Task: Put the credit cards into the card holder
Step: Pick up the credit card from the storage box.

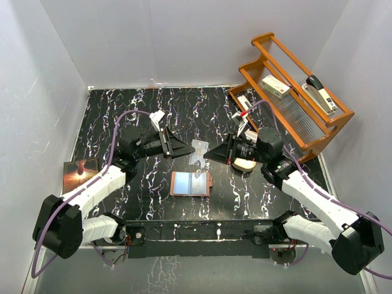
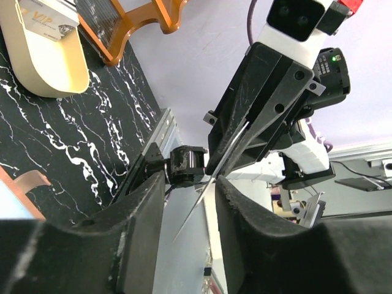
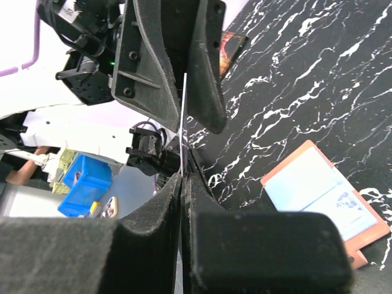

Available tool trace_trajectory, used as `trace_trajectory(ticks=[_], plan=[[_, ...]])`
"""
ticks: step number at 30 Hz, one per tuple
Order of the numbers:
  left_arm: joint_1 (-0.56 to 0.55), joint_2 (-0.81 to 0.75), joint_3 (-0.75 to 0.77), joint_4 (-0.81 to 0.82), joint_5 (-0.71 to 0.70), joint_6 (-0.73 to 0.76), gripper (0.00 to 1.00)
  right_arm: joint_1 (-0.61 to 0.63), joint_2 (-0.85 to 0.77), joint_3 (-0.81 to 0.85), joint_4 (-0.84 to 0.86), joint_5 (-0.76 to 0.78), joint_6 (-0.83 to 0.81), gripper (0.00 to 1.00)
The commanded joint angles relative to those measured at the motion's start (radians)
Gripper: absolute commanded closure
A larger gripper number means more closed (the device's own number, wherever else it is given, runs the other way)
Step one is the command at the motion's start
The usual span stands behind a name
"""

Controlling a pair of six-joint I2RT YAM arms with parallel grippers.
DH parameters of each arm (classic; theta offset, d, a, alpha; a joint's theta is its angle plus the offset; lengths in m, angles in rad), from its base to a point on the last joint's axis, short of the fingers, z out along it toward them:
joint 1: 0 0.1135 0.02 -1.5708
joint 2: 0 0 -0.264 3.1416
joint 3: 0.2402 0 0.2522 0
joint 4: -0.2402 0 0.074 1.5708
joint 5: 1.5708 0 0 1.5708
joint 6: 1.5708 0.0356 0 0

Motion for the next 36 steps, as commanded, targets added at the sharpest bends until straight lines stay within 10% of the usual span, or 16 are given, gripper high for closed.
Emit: trace_trajectory(ticks=[1,4,12,21,36], plan=[[0.0,-0.028,-0.014,0.079,0.035,-0.017,0.58,0.004,-0.007,-0.018,0.157,-0.047,0.068,1.0],[0.0,-0.028,-0.016,0.119,0.043,-0.031,0.59,0.004,-0.005,-0.017,0.167,-0.054,0.087,1.0],[0.0,-0.04,-0.016,0.099,0.035,-0.025,1.0,0.004,0.026,0.017,0.064,-0.024,0.052,0.96],[0.0,-0.07,0.002,-0.196,-0.056,0.145,1.0,0.004,0.039,0.034,-0.104,0.114,0.042,0.65],[0.0,0.057,0.028,-0.534,-0.241,0.317,1.0,0.005,0.331,0.169,-0.46,0.32,0.0,0.71]])
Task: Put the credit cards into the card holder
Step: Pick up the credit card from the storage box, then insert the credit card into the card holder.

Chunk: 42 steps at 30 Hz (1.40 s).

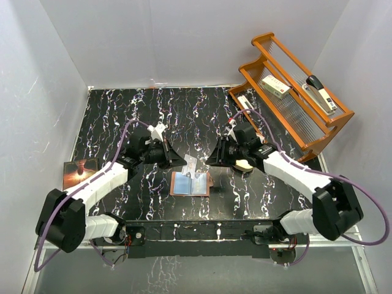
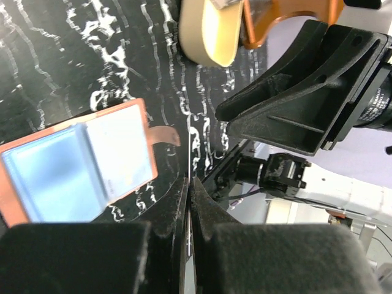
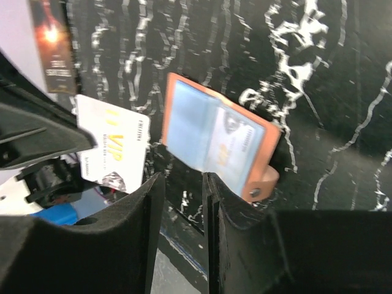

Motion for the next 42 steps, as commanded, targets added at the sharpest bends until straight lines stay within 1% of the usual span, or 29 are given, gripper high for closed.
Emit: trace_trajectory(ticks=[1,5,10,15,19,31,40,42], plan=[[-0.001,0.023,0.002,-0.054,-0.04,0.027,1.0,0.006,0.042,0.046,-0.055,0.065,-0.024,0.71],[-0.001,0.059,-0.024,-0.034,-0.051,0.027,1.0,0.015,0.084,0.045,-0.061,0.095,-0.041,0.71],[-0.001,0.095,-0.059,0.02,-0.046,0.012,1.0,0.038,0.14,0.062,-0.099,0.141,-0.08,0.68],[-0.001,0.102,-0.079,0.036,-0.052,0.015,1.0,0.07,0.203,0.082,-0.115,0.158,-0.105,0.65],[-0.001,0.102,-0.099,0.046,-0.053,0.013,1.0,0.103,0.251,0.109,-0.137,0.184,-0.124,0.65],[-0.001,0.132,-0.15,0.128,-0.031,0.013,1.0,0.149,0.31,0.105,-0.182,0.29,-0.149,0.74],[-0.001,0.142,-0.188,0.184,-0.022,0.012,1.0,0.156,0.325,0.082,-0.176,0.314,-0.153,0.77],[-0.001,0.169,-0.192,0.191,-0.023,0.014,1.0,0.157,0.325,0.08,-0.175,0.32,-0.154,0.77]])
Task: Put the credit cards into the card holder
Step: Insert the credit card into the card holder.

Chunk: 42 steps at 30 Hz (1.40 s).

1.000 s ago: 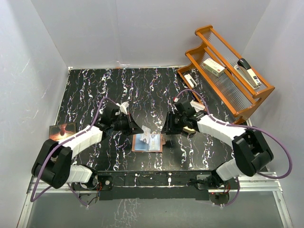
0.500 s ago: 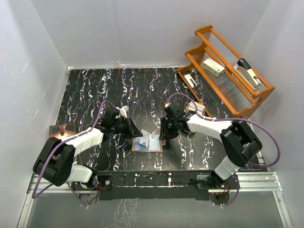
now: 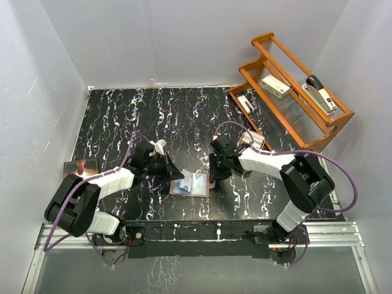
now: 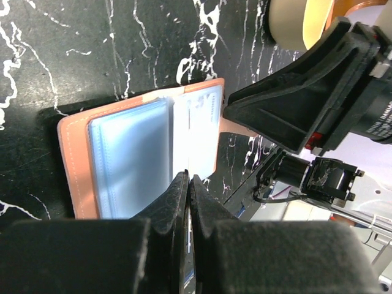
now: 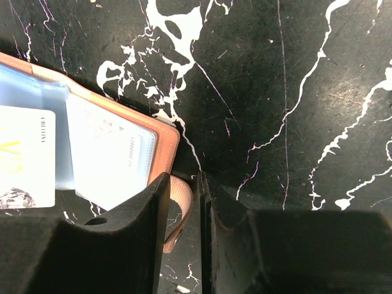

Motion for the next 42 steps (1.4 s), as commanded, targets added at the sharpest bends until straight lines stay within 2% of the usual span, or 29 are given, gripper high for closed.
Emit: trace_trajectory(ticks=[1,31,42], plan=[[-0.001,0.021,-0.014,0.039,0.018,0.01,1.0,0.009,0.003,0.005,0.017,0.036,-0.008,0.78],[-0.001,0.129,-0.054,0.193,0.032,-0.003,1.0,0.013,-0.002,0.006,-0.018,0.051,-0.016,0.79],[-0.002,0.151,-0.059,0.218,0.027,-0.003,1.0,0.028,-0.072,0.094,-0.082,0.056,0.025,0.69]])
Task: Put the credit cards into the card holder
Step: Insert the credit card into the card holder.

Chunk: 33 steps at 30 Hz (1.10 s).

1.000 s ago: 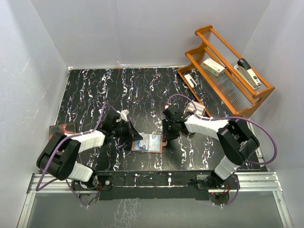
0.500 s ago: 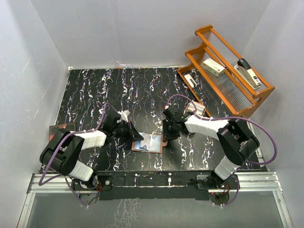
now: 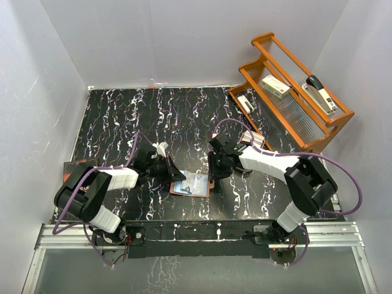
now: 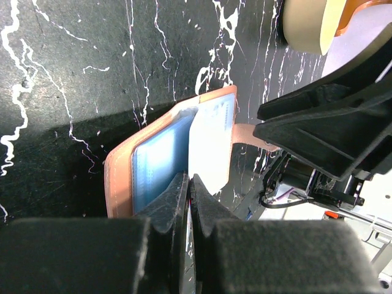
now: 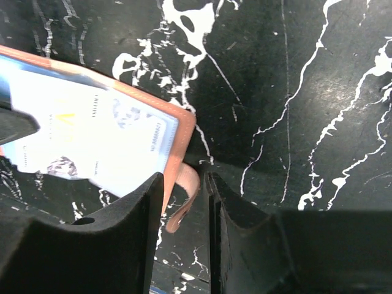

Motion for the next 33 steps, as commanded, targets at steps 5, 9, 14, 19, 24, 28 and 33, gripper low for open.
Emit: trace_trajectory(ticks=[5,9,14,19,24,28,33], plan=[[-0.003,0.004,-0.025,0.035,0.001,0.009,1.0,0.034,-0.045,0.062,-0.004,0.033,0.039,0.68],[-0.002,-0.003,-0.027,0.035,0.001,0.008,1.0,0.057,-0.02,0.063,0.007,0.043,0.045,0.67],[-0.005,-0.014,-0.024,0.028,0.008,0.003,1.0,0.078,0.024,0.051,0.015,0.073,0.049,0.67],[-0.012,-0.024,-0.03,0.031,-0.004,0.003,1.0,0.095,0.052,0.019,0.02,0.116,0.053,0.72],[-0.018,-0.003,-0.022,0.036,-0.005,0.002,1.0,0.104,0.063,-0.001,0.024,0.139,0.058,0.76],[-0.024,-0.002,-0.01,0.016,-0.013,0.01,1.0,0.107,0.062,-0.012,0.032,0.146,0.065,0.78],[-0.032,-0.023,-0.008,-0.03,-0.037,0.023,1.0,0.111,0.068,-0.016,0.038,0.145,0.068,0.79]])
